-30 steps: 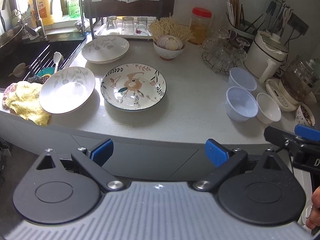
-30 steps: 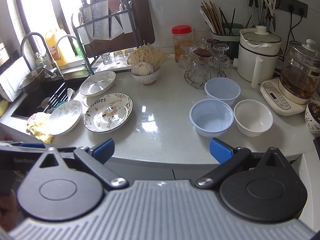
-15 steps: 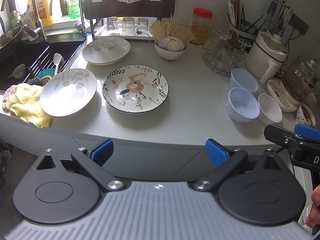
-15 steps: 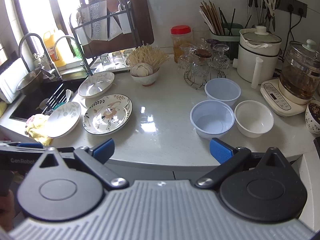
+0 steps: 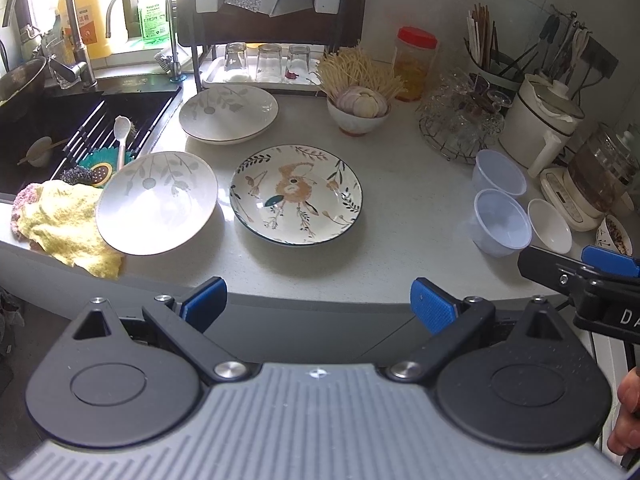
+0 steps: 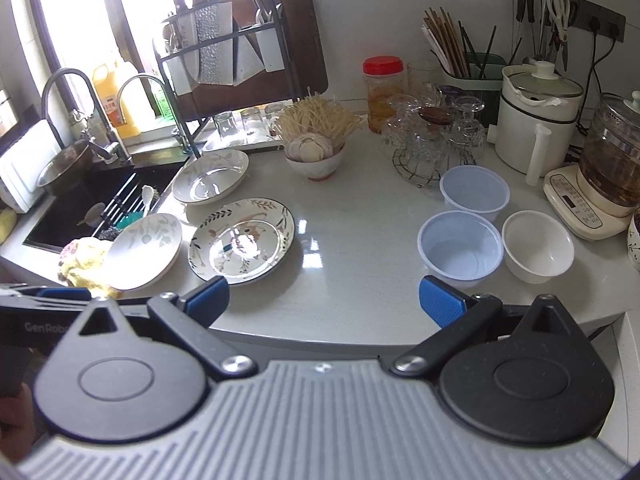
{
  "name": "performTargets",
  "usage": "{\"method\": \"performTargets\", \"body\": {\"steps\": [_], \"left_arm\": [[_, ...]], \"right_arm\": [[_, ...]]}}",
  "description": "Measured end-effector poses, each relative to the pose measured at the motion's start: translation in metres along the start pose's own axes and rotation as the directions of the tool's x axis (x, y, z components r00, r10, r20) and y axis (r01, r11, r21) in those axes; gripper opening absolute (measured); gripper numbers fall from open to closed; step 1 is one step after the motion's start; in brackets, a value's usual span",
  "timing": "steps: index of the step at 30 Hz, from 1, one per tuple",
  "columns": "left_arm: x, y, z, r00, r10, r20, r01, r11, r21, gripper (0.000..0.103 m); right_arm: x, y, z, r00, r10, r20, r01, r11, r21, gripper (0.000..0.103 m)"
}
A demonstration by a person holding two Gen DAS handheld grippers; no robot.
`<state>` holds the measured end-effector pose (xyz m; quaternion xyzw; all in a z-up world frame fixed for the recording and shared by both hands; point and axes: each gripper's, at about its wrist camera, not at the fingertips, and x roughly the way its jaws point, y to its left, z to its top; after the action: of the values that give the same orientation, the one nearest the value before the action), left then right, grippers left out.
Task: Organize plates and bowls
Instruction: 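Move the left gripper toward the white leaf bowl on the yellow cloth, then close the left gripper on the rim of the white leaf bowl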
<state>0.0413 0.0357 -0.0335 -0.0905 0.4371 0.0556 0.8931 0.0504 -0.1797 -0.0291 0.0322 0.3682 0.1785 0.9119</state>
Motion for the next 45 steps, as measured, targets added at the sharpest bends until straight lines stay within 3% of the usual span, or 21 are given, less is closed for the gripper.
{"method": "performTargets", "body": {"steps": [16, 27, 45], "left_arm": [[0.004, 0.088, 0.020, 0.999, -0.037, -0.005, 0.037, 0.999, 0.023, 0.100], [0.005, 0.149, 0.022, 0.997, -0.074, -0.021, 0.076, 0.991, 0.112, 0.100], [0.026, 0.200, 0.035, 0.999, -0.019, -0.044, 0.022, 0.997, 0.070, 0.100]], "right_arm": [[0.021, 0.078, 0.010, 0.999, -0.028, 0.017, 0.028, 0.999, 0.032, 0.103], [0.037, 0.128, 0.004, 0.998, -0.057, 0.026, 0.053, 0.991, 0.124, 0.103], [0.088, 0.169, 0.000, 0.999, 0.046, -0.023, -0.042, 0.988, 0.150, 0.103]]}}
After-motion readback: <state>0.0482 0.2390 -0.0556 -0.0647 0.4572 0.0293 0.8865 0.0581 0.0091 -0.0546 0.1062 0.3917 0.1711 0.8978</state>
